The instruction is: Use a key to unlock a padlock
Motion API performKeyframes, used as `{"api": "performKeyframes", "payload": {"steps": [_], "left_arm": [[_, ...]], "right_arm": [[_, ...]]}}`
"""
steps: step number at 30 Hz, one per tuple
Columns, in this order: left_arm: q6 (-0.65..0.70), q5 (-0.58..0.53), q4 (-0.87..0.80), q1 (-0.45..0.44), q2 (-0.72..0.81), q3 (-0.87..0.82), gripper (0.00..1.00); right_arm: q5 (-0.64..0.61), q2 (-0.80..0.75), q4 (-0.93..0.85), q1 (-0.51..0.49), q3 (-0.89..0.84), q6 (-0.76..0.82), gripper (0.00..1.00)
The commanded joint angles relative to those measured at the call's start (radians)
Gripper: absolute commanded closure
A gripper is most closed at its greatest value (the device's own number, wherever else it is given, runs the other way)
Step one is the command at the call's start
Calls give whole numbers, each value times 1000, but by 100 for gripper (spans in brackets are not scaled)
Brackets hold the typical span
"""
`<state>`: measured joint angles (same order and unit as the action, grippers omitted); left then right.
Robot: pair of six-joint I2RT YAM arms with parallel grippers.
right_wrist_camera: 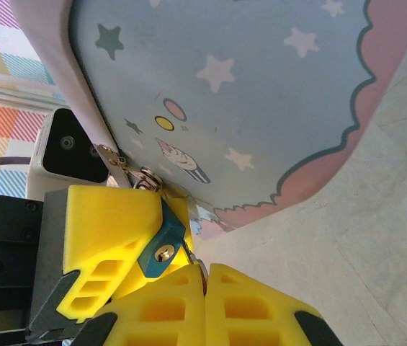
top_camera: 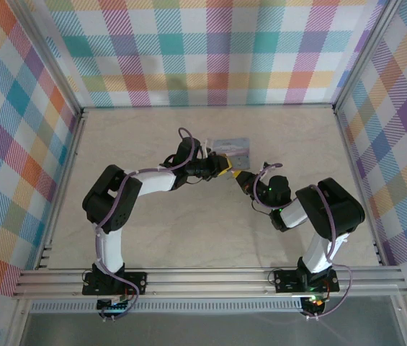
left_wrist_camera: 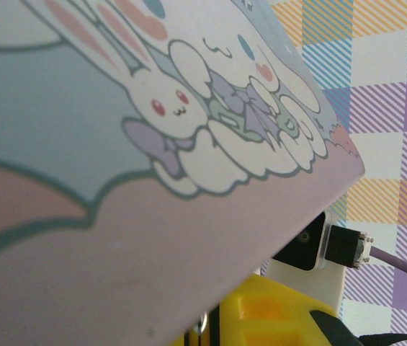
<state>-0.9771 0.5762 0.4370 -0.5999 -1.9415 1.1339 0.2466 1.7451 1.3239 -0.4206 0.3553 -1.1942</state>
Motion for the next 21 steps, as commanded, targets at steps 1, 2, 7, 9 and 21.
{"api": "performKeyframes", "payload": {"steps": [1,2,7,9,21], "left_arm": [[-10,31,92,5,10,-8,100],[-12,31,96,5,9,-8,100],[-17,34,104,6,5,-10,100],[-18,34,104,6,4,-10,100],[-26,40,116,9,6,-22,100]], "right_arm": [[6,-11,83,-13,-4,-11,100],[8,-13,83,-14,-4,-11,100],[-2,-23,83,-17,-20,-12,100],[-11,-28,83,-17,-29,-9,100],[-28,-56,83,-18,-45,1,100]]}}
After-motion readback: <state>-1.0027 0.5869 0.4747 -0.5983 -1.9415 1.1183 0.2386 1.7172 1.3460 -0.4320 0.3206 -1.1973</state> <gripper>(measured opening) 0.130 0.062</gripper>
